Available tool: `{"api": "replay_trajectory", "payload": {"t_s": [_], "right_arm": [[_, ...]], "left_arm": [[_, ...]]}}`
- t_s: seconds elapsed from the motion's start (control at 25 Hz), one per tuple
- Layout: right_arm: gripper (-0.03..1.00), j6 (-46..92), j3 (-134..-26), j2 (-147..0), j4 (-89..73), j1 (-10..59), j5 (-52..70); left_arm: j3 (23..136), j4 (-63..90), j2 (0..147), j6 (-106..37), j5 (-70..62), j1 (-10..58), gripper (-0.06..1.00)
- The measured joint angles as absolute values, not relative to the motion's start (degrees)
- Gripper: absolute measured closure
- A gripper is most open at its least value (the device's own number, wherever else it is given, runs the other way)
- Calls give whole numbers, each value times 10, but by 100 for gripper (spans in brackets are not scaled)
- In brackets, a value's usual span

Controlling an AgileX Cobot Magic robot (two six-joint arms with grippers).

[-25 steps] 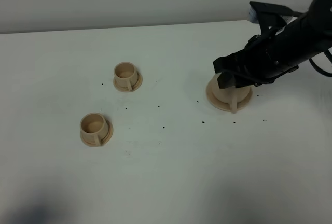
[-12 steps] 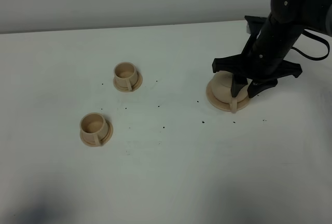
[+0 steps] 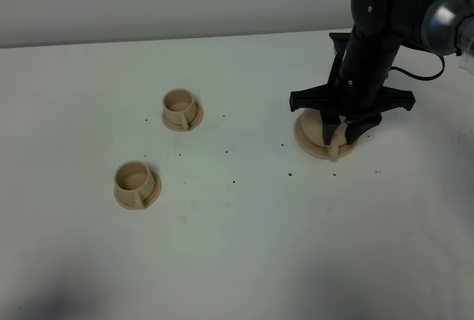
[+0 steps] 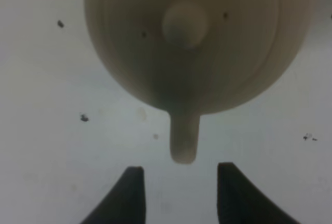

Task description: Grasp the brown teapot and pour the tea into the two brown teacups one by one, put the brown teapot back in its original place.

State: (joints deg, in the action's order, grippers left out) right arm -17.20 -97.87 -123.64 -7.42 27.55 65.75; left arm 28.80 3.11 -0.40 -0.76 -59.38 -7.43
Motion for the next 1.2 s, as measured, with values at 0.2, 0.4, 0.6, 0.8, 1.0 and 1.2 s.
{"api": "replay_trajectory", "payload": {"t_s": [0.2,0.4,0.6,0.8,1.0,1.2], "right_arm": [[61,-172,-984,-1249,-72,275,659],[61,-173,-985,-1259,-70,275,650],[61,-174,-985,-1260,-70,275,637],[61,-174,-985,-1263,-69,275,631],[61,-174,-986,-1273,-67,275,631],[62,-174,-986,-1273,-63,275,628]], "left_arm": [[288,31,-4,-8,-594,-74,66],[288,31,-4,-8,-594,-74,66],[288,30,-4,-8,-594,-74,66],[288,30,-4,-8,-594,-74,66],[288,30,-4,-8,-594,-74,66],[288,30,-4,-8,-594,-74,66]]}}
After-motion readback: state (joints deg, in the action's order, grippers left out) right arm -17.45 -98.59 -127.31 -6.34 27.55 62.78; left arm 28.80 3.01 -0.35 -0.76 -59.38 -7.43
